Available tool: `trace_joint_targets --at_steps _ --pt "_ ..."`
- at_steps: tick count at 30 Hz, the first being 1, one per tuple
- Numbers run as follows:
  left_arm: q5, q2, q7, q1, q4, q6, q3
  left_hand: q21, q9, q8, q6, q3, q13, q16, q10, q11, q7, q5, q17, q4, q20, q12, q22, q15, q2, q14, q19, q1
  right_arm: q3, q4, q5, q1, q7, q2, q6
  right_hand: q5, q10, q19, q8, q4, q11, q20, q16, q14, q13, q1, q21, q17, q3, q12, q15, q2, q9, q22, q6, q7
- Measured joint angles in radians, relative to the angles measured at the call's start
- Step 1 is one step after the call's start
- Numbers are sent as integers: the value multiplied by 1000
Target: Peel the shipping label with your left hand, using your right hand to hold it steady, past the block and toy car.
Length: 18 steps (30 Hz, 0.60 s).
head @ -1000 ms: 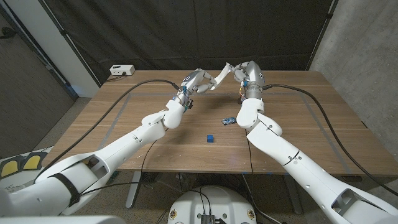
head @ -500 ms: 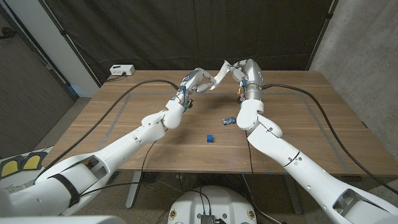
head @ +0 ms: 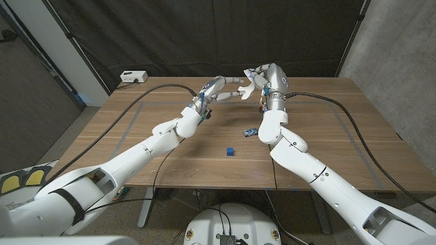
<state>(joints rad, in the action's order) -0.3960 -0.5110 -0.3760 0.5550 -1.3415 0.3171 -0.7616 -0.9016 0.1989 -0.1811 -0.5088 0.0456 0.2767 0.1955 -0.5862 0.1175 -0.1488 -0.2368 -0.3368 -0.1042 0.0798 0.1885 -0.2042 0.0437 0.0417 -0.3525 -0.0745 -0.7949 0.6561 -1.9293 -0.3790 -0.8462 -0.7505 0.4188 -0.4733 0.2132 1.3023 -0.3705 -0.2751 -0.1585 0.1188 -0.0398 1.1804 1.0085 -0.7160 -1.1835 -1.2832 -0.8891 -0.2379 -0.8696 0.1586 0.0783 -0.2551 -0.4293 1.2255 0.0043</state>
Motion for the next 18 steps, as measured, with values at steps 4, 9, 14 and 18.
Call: trace_joint_targets --at_steps 4,9,14,18 --pt "74 1 84 1 -5 5 15 -36 4 -61 -102 7 4 35 -65 -10 16 -11 0 -1 -14 46 -16 -1 -38 -74 38 -4 0 6 -12 -2 -7 -5 4 11 0 7 -2 7 0 -3 0 7 -7 0 -25 -30 -7 -8 3 0 -9 -5 0 0" --pt "184 20 169 14 -2 19 43 -109 2 -142 -314 41 13 79 -241 -2 35 -3 3 33 -28 124 -40 11 -86 -243 101 -75 2 14 -26 -3 -16 -11 6 21 2 11 -7 12 -2 -3 0 7 -8 1 -38 -57 -12 -8 3 -1 -13 -5 -2 2" --pt "317 46 283 22 26 31 79 -116 1 -145 -345 46 14 79 -257 -1 56 -3 0 38 -24 130 -48 15 -91 -259 95 -84 2 24 -41 -5 -27 -19 7 22 3 15 -13 12 0 1 0 9 -10 10 -52 -71 -13 -8 2 -10 -21 -5 -1 1" --pt "440 69 397 24 53 37 104 -124 -4 -145 -339 52 21 63 -247 -4 77 5 -5 44 -12 130 -60 12 -100 -235 52 -93 2 30 -47 -6 -32 -24 7 28 1 22 -13 12 3 -3 0 9 -10 10 -56 -81 -18 -8 2 -10 -26 -5 1 0"
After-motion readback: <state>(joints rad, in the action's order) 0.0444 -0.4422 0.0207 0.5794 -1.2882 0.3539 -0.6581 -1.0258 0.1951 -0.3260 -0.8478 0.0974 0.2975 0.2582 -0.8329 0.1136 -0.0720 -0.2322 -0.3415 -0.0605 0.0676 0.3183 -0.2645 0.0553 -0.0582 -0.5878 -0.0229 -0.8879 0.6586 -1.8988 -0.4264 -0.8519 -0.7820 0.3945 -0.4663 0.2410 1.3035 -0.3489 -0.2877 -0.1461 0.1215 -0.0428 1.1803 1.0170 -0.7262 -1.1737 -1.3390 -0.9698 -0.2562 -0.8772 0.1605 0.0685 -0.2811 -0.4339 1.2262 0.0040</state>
